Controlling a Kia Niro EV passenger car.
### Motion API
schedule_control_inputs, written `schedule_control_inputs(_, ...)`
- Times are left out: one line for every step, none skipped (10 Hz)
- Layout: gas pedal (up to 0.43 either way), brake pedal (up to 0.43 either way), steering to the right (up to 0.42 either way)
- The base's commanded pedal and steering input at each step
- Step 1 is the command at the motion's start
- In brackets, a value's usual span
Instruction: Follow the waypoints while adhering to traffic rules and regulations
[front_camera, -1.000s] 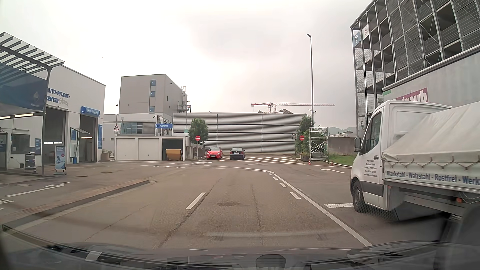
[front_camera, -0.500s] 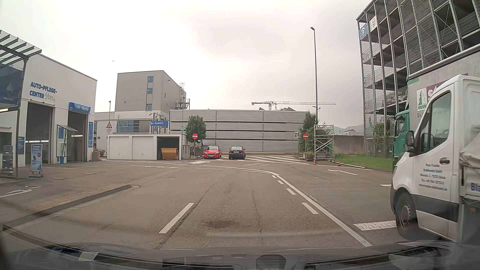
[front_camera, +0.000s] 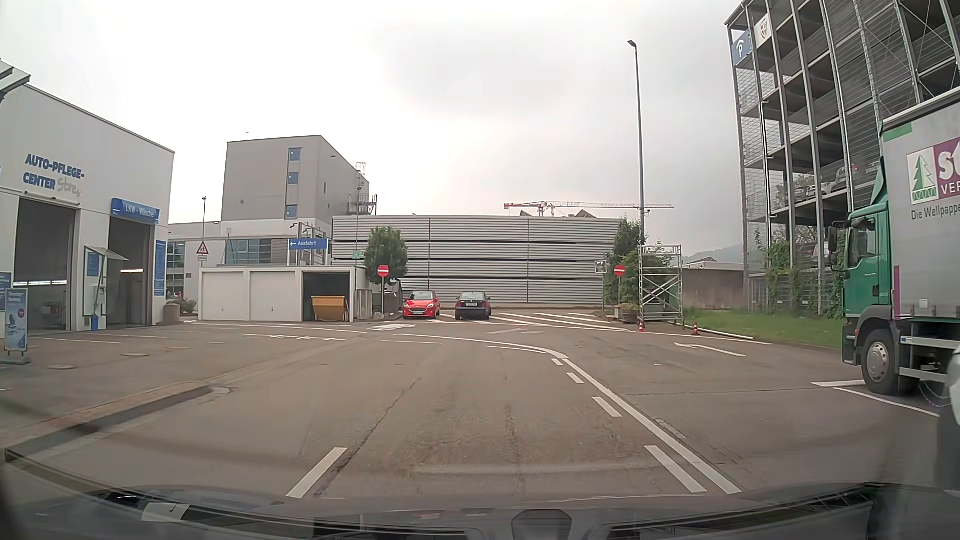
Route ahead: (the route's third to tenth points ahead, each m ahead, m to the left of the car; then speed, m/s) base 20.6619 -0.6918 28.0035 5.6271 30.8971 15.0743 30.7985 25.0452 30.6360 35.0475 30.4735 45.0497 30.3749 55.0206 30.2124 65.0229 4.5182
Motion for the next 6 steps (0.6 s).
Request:
schedule_control_inputs(0.02,0.0,0.0)
schedule_control_inputs(0.02,0.0,0.001)
schedule_control_inputs(0.008,0.0,0.001)
schedule_control_inputs(0.008,0.0,0.001)
schedule_control_inputs(0.008,0.0,0.0)
schedule_control_inputs(0.0,0.0,0.0)
